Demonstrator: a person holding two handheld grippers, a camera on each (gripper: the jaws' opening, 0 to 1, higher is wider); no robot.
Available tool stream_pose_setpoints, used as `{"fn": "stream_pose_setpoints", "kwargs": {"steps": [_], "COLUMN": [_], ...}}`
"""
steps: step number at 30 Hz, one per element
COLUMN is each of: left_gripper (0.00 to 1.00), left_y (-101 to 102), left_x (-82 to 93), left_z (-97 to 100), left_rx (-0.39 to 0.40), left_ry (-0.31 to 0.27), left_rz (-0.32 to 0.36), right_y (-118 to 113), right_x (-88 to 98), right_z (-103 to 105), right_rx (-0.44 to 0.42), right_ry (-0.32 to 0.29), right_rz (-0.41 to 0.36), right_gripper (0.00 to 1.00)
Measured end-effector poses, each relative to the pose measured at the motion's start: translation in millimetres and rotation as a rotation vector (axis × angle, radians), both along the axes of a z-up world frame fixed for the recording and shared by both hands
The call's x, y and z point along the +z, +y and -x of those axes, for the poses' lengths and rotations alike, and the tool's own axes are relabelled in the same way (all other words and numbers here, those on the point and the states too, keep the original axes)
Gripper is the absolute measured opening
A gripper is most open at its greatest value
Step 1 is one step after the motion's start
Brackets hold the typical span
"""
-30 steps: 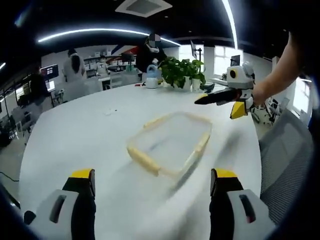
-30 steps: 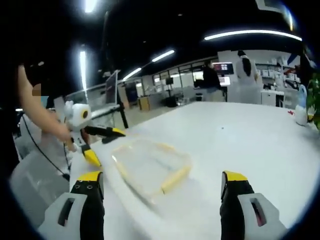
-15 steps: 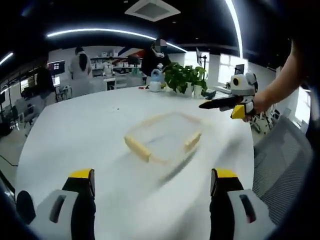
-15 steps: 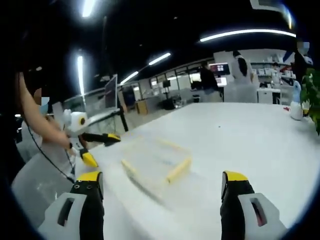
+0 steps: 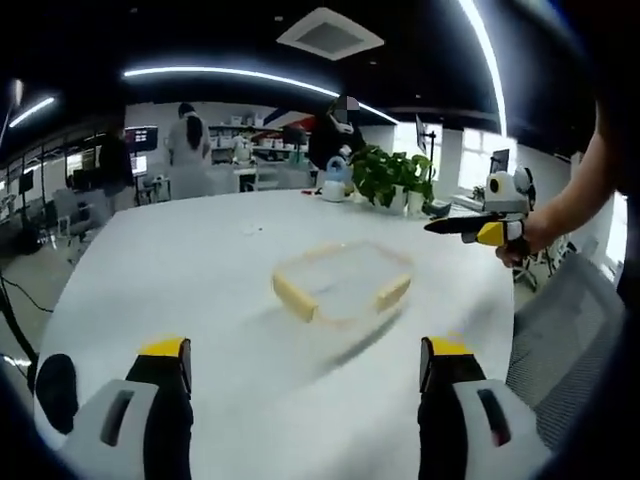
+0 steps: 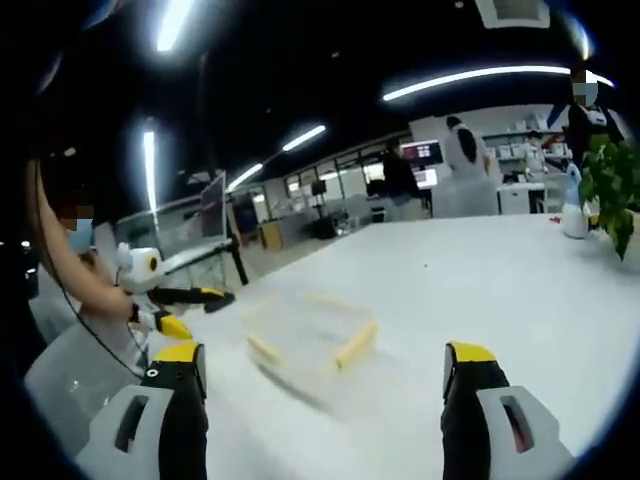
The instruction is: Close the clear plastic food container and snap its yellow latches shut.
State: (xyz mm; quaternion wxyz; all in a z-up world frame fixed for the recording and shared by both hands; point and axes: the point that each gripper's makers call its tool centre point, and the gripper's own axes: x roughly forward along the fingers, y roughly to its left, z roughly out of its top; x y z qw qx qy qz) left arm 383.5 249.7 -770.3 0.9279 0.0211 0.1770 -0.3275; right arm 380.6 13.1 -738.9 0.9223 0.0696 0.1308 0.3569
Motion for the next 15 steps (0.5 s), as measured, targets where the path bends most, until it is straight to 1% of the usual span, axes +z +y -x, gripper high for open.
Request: {"fn": "stream_pose_setpoints", "kwargs": {"steps": [3,7,15], "left_gripper": [0.95,0.94,0.93], "left_y": [0.2,1.2,3.5], "left_x": [4.7,5.1,4.6], "left_z": [0.5,3.8,18.4], "left_rx": [0.009,0.013,0.009], "left_ry": [-0.012,-0.011,-0.001], "left_rz": [0.018,0.024,0.013], "right_y": [1.9,5.6,1.6], "right_x": [0.3,-3.5,-0.5], "right_z": [5.9,15.1,21.1], "right_rx": [0.002,0.016,-0.004], "right_ry": [-0.002,0.005,0.013], "right_rz": [-0.005,0.003,-0.018], "right_gripper": [0.99,0.99,0.98]}}
